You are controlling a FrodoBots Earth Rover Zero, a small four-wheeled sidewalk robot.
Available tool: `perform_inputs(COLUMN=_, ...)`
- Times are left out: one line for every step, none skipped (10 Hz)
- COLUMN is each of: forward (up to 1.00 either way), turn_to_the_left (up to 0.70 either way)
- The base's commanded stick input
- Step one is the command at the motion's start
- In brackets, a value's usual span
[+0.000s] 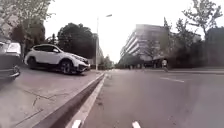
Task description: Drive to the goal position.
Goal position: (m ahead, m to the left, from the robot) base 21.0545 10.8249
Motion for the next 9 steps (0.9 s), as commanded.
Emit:
perform_inputs(forward=0.7, turn_to_the_left=0.0)
perform_inputs(forward=0.7, turn_to_the_left=0.0)
perform_inputs(forward=0.7, turn_to_the_left=0.0)
perform_inputs(forward=0.7, turn_to_the_left=0.0)
perform_inputs(forward=0.7, turn_to_the_left=0.0)
perform_inputs(forward=0.7, turn_to_the_left=0.0)
perform_inputs(forward=0.7, turn_to_the_left=0.0)
perform_inputs(forward=0.7, turn_to_the_left=0.0)
perform_inputs(forward=0.7, turn_to_the_left=0.0)
